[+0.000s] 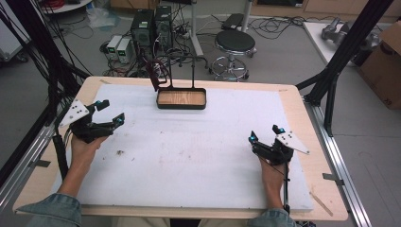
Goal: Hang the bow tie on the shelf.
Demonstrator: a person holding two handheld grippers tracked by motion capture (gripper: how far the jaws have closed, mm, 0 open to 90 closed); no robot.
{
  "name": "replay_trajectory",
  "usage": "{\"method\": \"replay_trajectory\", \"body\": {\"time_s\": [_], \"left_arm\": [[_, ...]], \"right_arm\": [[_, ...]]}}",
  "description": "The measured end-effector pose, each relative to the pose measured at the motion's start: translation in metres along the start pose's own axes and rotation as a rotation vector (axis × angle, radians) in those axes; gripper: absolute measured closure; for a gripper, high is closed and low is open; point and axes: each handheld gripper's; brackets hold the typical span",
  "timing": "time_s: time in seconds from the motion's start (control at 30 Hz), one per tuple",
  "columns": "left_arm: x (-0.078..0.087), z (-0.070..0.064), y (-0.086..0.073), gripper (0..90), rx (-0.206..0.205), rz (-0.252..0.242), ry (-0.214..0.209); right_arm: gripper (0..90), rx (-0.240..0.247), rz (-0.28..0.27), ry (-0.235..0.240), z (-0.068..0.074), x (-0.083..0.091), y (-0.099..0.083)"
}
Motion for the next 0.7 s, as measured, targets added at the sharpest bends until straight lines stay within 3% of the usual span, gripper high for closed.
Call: {"method": "replay_trajectory", "body": {"time_s": [0.13,0.3,0.7], "left_arm": [[0.004,-0.005,-0.010,18.5,-0.006,0.026,0.028],[0.010,-0.014,-0.020,18.7,-0.050,0.040,0.038],[0.014,-0.018,-0.033,18.4,-0.035,0.066,0.060]], "right_arm": [[11.2,-0.001,0.002,0.000,0.000,0.000,0.000],[11.2,0.002,0.006,0.001,0.001,0.000,0.000],[11.2,0.006,0.013,-0.002,0.001,-0.001,0.000]]}}
Point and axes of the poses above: each handheld gripper's, and its own axes: x roughly backward along the jaws, y roughly out of its top, z roughly to its left
